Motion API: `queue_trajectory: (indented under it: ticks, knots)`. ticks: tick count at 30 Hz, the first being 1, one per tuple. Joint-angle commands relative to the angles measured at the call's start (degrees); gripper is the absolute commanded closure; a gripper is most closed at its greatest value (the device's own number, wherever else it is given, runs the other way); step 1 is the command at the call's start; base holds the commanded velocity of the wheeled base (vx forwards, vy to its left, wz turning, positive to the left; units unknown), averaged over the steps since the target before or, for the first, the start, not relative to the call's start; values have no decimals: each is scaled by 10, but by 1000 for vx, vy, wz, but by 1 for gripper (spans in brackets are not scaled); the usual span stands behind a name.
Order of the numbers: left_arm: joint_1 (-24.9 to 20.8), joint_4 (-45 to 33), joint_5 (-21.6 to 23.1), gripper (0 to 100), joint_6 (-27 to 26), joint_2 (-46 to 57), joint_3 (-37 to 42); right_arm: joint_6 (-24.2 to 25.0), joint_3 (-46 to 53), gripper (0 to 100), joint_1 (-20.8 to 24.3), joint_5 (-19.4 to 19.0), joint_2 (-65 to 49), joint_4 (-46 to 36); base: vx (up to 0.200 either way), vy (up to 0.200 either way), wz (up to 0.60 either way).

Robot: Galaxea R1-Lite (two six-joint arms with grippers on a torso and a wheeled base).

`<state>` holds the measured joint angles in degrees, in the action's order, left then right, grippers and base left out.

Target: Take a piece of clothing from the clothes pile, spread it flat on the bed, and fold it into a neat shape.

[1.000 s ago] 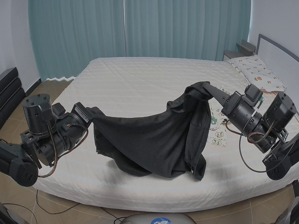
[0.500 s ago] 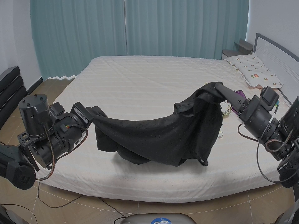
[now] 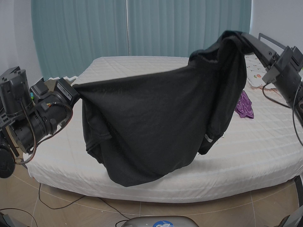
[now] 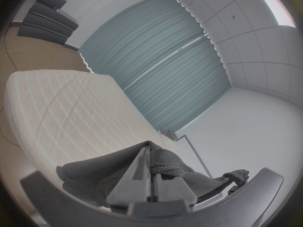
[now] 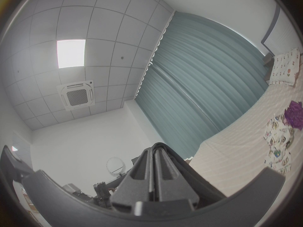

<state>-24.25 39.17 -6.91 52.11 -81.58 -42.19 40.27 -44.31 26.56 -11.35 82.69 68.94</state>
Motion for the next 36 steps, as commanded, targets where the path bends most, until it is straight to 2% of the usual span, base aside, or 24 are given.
queue_trajectory:
  ticks: [1, 4, 14, 24, 30, 36]
  knots:
    - [19, -19, 1, 100, -11, -14, -55, 7, -95, 100, -49, -3, 89, -19, 0, 0, 0]
    - [39, -23, 1, 100, -14, -95, -101, 8, -121, 100, -58, 5, 172, -14, 67, 0, 0]
    - [59, -26, 5, 100, -14, -213, -184, 8, -158, 100, -65, 6, 266, -6, 200, 0, 0]
    - [70, -27, 5, 100, -14, -329, -228, 2, -178, 100, -63, 8, 353, 1, 200, 0, 0]
    - [82, -28, 5, 100, -14, -401, -264, 0, -206, 100, -62, 35, 415, 12, 200, 0, 0]
    - [86, -37, 5, 100, -14, -472, -311, -5, -252, 100, -60, 78, 492, 10, 0, 0, 0]
